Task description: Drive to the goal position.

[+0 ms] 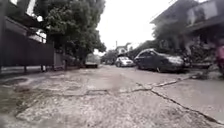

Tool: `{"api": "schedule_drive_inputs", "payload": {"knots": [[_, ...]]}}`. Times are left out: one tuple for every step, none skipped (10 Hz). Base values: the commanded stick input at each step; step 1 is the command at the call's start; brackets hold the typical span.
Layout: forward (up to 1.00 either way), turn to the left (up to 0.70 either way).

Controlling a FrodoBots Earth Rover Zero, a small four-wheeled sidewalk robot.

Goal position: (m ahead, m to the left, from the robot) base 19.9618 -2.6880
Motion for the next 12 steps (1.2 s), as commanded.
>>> {"api": "schedule_drive_inputs", "payload": {"knots": [[1.00,0.00],[1.00,0.00],[1.00,0.00],[1.00,-0.22],[1.00,-0.23],[1.00,0.04],[1.00,0.27],[1.00,0.27],[1.00,0.23],[1.00,0.00],[1.00,0.00],[1.00,0.03]]}}
